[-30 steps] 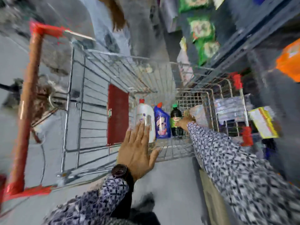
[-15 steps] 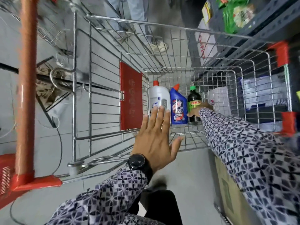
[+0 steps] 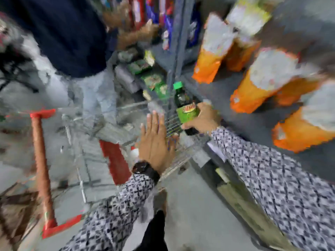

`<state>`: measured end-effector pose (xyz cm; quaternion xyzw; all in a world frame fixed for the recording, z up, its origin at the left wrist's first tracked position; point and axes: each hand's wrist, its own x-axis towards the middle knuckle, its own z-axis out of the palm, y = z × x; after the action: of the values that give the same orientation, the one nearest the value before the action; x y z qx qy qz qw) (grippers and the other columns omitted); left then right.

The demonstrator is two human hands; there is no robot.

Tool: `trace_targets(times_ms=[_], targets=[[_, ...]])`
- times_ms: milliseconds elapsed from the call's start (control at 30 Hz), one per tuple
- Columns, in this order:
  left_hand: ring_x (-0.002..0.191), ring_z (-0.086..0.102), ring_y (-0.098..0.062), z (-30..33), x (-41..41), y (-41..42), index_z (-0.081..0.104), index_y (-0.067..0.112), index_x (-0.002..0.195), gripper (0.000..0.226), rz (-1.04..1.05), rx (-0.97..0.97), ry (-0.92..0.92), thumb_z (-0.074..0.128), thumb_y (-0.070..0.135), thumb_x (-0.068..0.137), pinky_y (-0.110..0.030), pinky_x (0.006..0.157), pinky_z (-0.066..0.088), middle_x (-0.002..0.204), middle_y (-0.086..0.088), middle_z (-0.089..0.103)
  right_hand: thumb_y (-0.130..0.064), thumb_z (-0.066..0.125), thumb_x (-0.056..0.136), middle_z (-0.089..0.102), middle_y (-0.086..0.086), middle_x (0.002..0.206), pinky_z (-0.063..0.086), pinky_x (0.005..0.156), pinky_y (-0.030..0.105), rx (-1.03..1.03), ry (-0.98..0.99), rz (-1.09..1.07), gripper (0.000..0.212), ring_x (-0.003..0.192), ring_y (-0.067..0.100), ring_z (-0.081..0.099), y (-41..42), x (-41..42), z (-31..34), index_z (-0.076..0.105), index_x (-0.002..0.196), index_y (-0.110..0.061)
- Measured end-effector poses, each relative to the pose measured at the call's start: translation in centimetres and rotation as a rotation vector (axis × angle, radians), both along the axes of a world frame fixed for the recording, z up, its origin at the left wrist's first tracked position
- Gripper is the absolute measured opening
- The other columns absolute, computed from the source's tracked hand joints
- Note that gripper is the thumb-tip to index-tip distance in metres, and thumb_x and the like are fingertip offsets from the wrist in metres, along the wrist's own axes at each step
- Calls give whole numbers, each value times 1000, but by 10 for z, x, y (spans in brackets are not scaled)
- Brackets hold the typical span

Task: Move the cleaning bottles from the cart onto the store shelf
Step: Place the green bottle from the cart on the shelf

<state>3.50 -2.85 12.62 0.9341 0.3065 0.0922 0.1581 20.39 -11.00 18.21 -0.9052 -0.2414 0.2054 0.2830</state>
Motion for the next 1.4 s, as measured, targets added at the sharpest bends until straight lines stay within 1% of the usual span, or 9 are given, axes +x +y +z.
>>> trace_targets(times_ms=[133, 333, 500, 633, 733, 900, 1167, 1300, 1400], targets=[[160, 13, -33, 92, 57, -45, 19, 7, 162, 78, -156, 81, -303, 44, 40, 96, -52, 129, 16, 171, -14, 14, -46, 98, 49, 67, -15, 88, 42, 58, 14, 203, -285, -159, 72, 76, 12, 63, -102, 19, 102, 69, 112, -26], [158, 21, -33, 203, 169, -159, 30, 4, 159, 65, -593, 140, -658, 47, 26, 100, -50, 128, 20, 169, -15, 23, -72, 86, 35, 72, -22, 83, 53, 66, 19, 447, -647, -506, 75, 76, -5, 67, -265, 16, 223, 64, 100, -41], [159, 19, -31, 265, 260, -246, 32, 9, 158, 60, -931, 232, -401, 33, 34, 104, -53, 128, 15, 168, -12, 29, -68, 89, 40, 69, -28, 84, 44, 68, 4, 460, -845, -797, 73, 81, -21, 62, -358, 1, 256, 57, 103, -49], [160, 15, -26, 276, 311, -272, 24, 9, 161, 65, -947, 267, -87, 20, 45, 106, -50, 129, 11, 171, -10, 20, -63, 91, 45, 75, -19, 98, 60, 78, 29, 458, -855, -921, 74, 89, 0, 70, -395, -5, 246, 61, 109, -43], [155, 31, -25, 267, 320, -275, 36, 11, 156, 64, -917, 311, -131, 19, 45, 104, -48, 127, 21, 166, -10, 34, -63, 91, 45, 73, -21, 96, 60, 74, 29, 458, -848, -975, 70, 89, -4, 69, -412, -3, 233, 58, 105, -45], [155, 31, -23, 261, 325, -277, 35, 13, 157, 66, -913, 294, -128, 16, 46, 104, -44, 128, 22, 167, -6, 33, -65, 88, 44, 67, -28, 89, 49, 66, 16, 485, -851, -1061, 70, 83, -16, 62, -439, 21, 234, 51, 102, -52], [159, 22, -18, 262, 323, -279, 25, 17, 161, 67, -911, 272, -114, 11, 49, 104, -41, 130, 17, 170, -2, 24, -28, 100, 60, 76, 7, 111, 58, 95, 42, 478, -719, -1161, 71, 105, 29, 73, -493, 102, 255, 60, 115, -11], [159, 21, -17, 261, 324, -280, 24, 18, 162, 68, -900, 285, -120, 10, 49, 103, -40, 130, 16, 171, 0, 24, -26, 100, 57, 66, -6, 92, 51, 82, 29, 490, -685, -1175, 66, 91, 23, 69, -499, 117, 243, 57, 106, -19], [159, 21, -17, 261, 325, -279, 24, 18, 162, 68, -896, 274, -125, 10, 50, 103, -40, 130, 16, 171, 0, 24, -25, 100, 59, 62, -19, 80, 44, 59, 2, 517, -697, -1146, 64, 67, -2, 63, -500, 118, 240, 53, 102, -27]])
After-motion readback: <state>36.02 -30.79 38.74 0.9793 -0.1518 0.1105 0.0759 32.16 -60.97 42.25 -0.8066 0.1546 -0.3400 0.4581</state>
